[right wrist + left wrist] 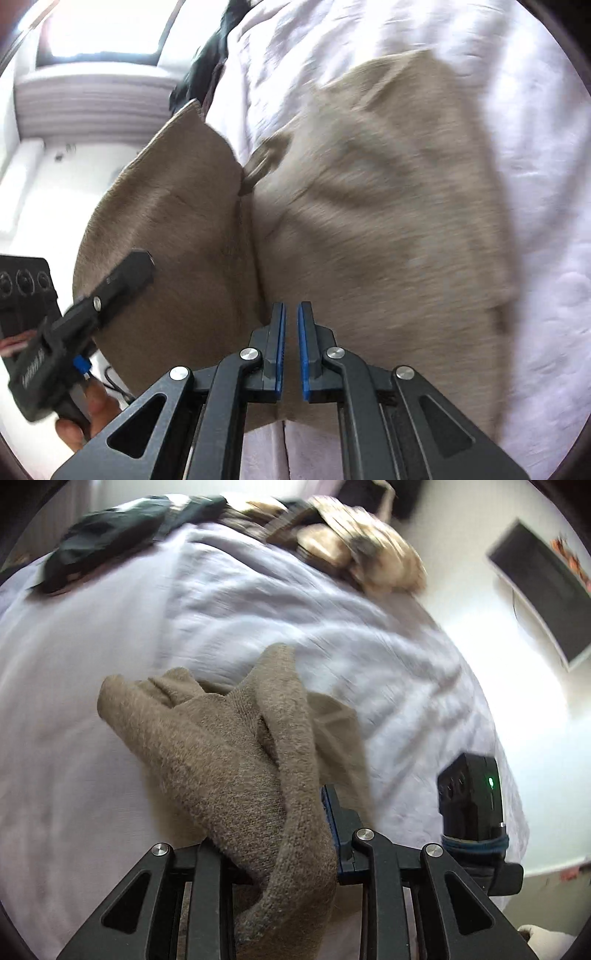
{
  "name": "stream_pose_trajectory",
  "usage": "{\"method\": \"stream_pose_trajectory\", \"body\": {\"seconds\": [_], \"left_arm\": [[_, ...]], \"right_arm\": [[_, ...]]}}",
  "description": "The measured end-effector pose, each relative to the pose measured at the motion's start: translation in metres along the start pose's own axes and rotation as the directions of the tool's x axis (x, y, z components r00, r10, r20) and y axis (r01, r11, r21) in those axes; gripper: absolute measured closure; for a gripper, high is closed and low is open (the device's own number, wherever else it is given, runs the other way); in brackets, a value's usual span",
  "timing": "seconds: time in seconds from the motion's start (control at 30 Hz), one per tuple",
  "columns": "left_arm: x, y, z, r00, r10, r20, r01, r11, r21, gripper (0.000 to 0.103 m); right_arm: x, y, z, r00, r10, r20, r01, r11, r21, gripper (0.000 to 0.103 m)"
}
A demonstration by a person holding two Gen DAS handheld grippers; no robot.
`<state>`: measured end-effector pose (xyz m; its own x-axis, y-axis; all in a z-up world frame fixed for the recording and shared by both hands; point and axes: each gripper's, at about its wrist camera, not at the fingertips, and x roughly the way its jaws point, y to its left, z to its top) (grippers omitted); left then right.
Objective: Fold small clothes
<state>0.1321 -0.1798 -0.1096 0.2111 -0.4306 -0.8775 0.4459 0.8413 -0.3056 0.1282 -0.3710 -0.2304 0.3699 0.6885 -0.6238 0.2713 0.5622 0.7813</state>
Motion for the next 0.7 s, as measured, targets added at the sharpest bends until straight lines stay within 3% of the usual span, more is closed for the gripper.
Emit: {"method": "stream_pose_trajectory", "body": {"seconds": [0.17,0.27,0.33,0.37,0.47,0.53,0.6,0.63,0.67,0.7], "left_arm": [[0.05,-0.042,-0.011,0.988,0.118,-0.096,-0.107,0.988,0.112,0.069],[0.042,-0.052,-0.016,0.994,0.072,-0.082,-0.062,0.99,0.126,0.069],[0.03,-0.06,-0.018,0.998,0.045,-0.047,-0.037,0.986,0.164,0.042],[0.02,-0.066,-0.019,0.999,0.053,-0.002,-0.052,0.98,0.192,0.021],[-0.003,-0.072,-0.016,0.995,0.066,0.081,-0.082,0.973,0.215,0.02],[-0.013,-0.059,-0.012,0.991,0.084,0.101,-0.1,0.982,0.162,0.02],[-0.021,-0.032,-0.01,0.986,0.122,0.116,-0.131,0.989,0.07,0.02],[-0.022,-0.018,-0.01,0.983,0.145,0.117,-0.149,0.989,0.027,0.02],[-0.024,-0.004,-0.011,0.98,0.164,0.113,-0.163,0.987,-0.015,0.02],[-0.024,0.009,-0.012,0.978,0.179,0.104,-0.175,0.983,-0.053,0.02]], "right_arm": [[0.002,-0.044,0.0,0.998,0.068,-0.015,-0.065,0.989,0.134,0.091],[-0.002,-0.058,-0.003,0.993,0.114,-0.006,-0.111,0.979,0.169,0.091],[-0.003,-0.064,-0.002,0.992,0.13,0.002,-0.128,0.974,0.186,0.091],[-0.006,-0.069,-0.003,0.99,0.144,0.006,-0.142,0.969,0.2,0.091],[-0.021,-0.085,-0.007,0.982,0.182,0.045,-0.188,0.951,0.246,0.091],[-0.029,-0.094,-0.008,0.969,0.228,0.092,-0.245,0.927,0.285,0.091],[-0.039,-0.108,-0.009,0.943,0.29,0.161,-0.329,0.881,0.341,0.076],[-0.044,-0.113,-0.011,0.928,0.322,0.189,-0.37,0.857,0.358,0.057],[-0.042,-0.118,-0.011,0.906,0.362,0.219,-0.421,0.827,0.373,0.049],[-0.044,-0.12,-0.012,0.896,0.381,0.229,-0.443,0.813,0.377,0.049]]}}
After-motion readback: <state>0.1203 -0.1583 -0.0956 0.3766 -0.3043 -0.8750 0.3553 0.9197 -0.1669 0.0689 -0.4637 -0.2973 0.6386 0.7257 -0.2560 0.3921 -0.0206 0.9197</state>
